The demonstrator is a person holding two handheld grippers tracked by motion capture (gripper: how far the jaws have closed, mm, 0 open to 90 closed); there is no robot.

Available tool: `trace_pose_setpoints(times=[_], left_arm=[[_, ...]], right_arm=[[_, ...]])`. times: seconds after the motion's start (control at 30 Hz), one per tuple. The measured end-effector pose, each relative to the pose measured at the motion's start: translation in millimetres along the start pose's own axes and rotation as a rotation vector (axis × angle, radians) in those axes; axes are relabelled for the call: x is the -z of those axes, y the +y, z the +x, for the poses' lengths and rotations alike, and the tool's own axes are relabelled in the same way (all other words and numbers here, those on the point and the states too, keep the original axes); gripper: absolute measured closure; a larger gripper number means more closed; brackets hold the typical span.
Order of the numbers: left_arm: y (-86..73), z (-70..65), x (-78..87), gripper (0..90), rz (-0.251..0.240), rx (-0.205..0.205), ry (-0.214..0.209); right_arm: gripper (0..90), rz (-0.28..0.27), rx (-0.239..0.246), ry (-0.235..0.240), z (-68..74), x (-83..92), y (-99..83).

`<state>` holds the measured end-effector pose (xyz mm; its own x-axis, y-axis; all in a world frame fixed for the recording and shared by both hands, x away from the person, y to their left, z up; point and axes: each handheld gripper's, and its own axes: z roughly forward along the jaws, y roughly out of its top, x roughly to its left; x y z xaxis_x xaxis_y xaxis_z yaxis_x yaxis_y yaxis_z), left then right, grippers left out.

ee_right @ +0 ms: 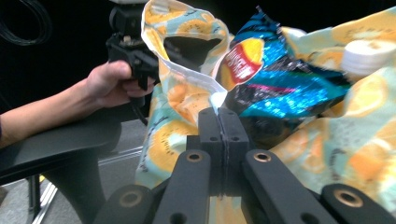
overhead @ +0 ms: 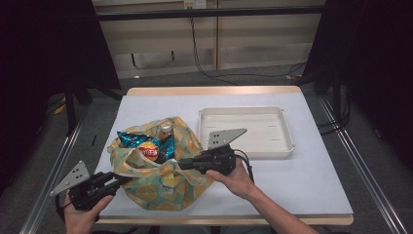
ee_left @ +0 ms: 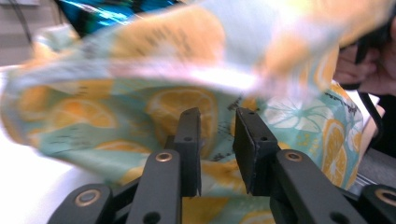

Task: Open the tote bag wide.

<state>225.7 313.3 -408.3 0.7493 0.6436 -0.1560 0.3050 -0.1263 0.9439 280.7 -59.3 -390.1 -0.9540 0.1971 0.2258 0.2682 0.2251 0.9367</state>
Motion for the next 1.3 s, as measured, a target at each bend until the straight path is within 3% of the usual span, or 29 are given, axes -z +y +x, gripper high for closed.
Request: trace_pose_setpoints(times=[0.13,0.2,0.23,0.57,0.8,0.87,1.0,1.07,1.2,1.3], left_arm=[[-2.5,7.1,5.7,66.1,-0.01,0.019,0.027],[-4.7,9.8,4.1,50.7,-0.001,0.043,0.036],[-5.5,11.3,3.5,48.2,0.008,0.042,0.032],[0.1,12.7,7.5,32.2,-0.011,0.063,0.062],[11.6,11.0,20.9,33.0,-0.028,0.036,0.1],[15.0,11.6,24.7,35.1,-0.039,0.034,0.091],[24.5,8.1,24.5,42.2,-0.059,0.029,0.039],[30.5,7.0,20.3,42.3,-0.052,0.008,0.017],[42.2,6.6,11.8,39.0,-0.066,-0.002,-0.015],[48.2,7.1,6.4,37.8,-0.075,0.0,-0.021]], right_arm=[[89.6,0.021,0.003,0.009,3.8,-3.3,-5.0],[89.7,0.041,0.002,0.013,6.3,-5.8,-9.1],[89.7,0.045,-0.006,0.017,6.7,-6.7,-11.1],[89.6,0.085,0.001,0.07,26.0,-10.6,-17.3],[89.6,0.17,-0.013,0.081,30.7,-19.7,-42.6],[88.4,0.179,-0.019,0.074,30.3,-20.2,-47.0],[80.2,0.162,-0.005,0.06,30.1,-11.1,-43.7],[74.7,0.153,0.008,0.041,30.5,-3.0,-37.8],[68.6,0.076,0.003,-0.012,24.8,19.8,-24.5],[67.0,0.058,0.01,-0.036,21.7,26.9,-19.4]])
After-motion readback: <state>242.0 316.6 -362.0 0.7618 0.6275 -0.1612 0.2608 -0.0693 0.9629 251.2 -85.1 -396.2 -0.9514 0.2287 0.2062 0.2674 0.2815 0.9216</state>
